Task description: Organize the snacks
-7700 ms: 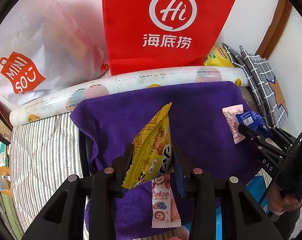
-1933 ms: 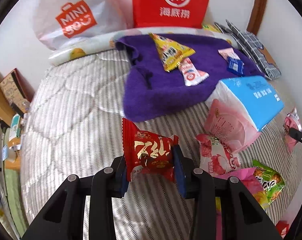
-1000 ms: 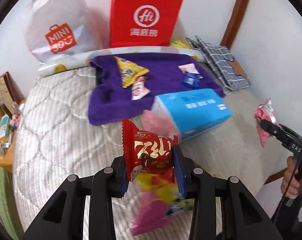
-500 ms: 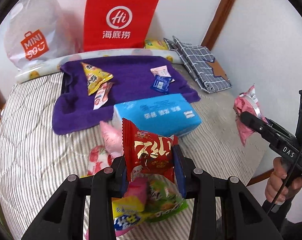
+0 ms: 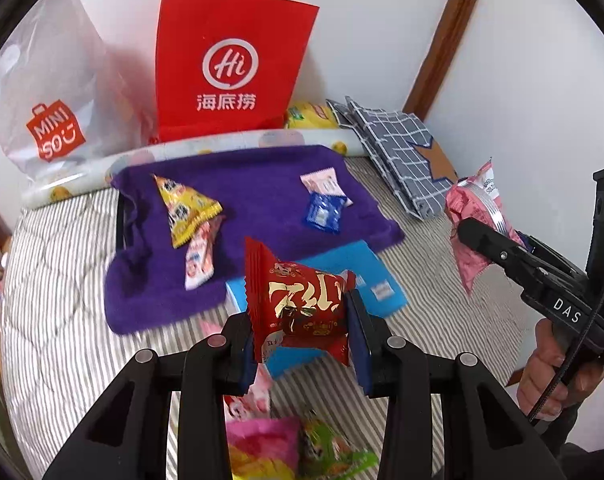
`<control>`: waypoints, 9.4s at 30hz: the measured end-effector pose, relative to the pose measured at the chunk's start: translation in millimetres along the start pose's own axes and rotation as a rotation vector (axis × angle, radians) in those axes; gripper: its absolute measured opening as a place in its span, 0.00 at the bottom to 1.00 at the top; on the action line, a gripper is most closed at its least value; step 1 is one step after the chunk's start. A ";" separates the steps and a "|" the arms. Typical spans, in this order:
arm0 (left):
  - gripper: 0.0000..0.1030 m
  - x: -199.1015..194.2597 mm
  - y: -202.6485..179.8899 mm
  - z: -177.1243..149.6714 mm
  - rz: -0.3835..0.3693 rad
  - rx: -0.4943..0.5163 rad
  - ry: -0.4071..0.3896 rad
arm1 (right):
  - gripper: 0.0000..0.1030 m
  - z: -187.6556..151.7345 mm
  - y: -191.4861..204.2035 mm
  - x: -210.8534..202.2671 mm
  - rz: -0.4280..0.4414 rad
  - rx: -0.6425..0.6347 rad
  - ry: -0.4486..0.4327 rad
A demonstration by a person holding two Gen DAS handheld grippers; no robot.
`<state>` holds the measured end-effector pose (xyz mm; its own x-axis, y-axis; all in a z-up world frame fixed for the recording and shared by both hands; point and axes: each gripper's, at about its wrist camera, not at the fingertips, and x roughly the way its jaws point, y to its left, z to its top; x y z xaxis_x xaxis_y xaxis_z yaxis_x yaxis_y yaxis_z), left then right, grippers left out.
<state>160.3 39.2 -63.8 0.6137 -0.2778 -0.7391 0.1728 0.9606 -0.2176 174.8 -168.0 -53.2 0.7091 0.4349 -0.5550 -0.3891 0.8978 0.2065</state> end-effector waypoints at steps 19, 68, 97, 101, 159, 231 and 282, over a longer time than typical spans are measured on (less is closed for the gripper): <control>0.37 37.1 59.7 87.1 0.085 -0.031 -0.012 | 0.49 78.7 5.2 78.7 0.005 0.019 -0.015; 0.55 115.5 96.6 91.0 0.044 -0.033 0.117 | 0.70 37.7 -6.3 162.9 -0.057 0.003 0.094; 0.61 -24.5 88.3 -10.5 0.190 -0.075 0.035 | 0.76 -75.8 78.0 21.9 0.045 -0.097 0.180; 0.61 -37.9 97.6 -33.8 0.189 -0.125 0.039 | 0.68 -101.7 93.3 18.3 0.076 -0.085 0.224; 0.58 16.0 42.5 -129.2 0.015 -0.080 0.164 | 0.37 -135.1 -34.2 28.1 -0.173 0.142 0.203; 0.58 45.6 67.5 104.7 0.032 -0.034 -0.073 | 0.37 78.3 11.0 119.0 -0.113 -0.092 -0.032; 0.58 127.0 91.6 85.0 0.113 -0.071 0.166 | 0.37 38.8 -25.7 180.4 -0.126 -0.027 0.113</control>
<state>319.6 92.4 -123.4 0.4895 -0.1711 -0.8551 0.0521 0.9845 -0.1672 335.5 -110.0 -127.4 0.6835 0.3067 -0.6623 -0.3176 0.9420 0.1085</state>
